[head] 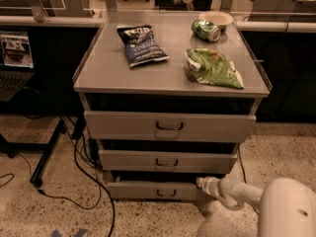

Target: Open bottom drawer

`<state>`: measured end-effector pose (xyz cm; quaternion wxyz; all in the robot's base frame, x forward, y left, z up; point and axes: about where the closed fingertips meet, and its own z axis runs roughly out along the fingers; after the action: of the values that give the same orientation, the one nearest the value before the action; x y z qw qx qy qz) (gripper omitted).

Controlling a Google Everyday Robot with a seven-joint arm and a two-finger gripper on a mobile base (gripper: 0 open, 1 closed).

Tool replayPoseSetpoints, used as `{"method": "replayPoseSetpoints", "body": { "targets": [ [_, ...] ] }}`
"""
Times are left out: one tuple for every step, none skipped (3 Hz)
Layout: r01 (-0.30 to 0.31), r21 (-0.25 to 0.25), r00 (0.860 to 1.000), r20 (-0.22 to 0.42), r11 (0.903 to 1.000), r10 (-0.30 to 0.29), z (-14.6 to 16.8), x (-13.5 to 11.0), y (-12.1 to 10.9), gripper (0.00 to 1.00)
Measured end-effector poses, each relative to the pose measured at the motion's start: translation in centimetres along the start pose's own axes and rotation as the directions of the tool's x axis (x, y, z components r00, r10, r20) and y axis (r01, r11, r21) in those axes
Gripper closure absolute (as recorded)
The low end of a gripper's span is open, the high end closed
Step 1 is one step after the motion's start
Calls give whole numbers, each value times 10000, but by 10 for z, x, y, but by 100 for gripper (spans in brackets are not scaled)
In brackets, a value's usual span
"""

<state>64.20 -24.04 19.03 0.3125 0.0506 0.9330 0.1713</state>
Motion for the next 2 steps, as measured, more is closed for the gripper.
{"method": "replayPoseSetpoints", "body": {
  "targets": [
    [-367, 412, 9945, -963, 9985, 405, -11, 15, -13, 100],
    [-654, 657, 9847, -1572, 9957, 750, -22, 24, -21, 100]
  ]
}}
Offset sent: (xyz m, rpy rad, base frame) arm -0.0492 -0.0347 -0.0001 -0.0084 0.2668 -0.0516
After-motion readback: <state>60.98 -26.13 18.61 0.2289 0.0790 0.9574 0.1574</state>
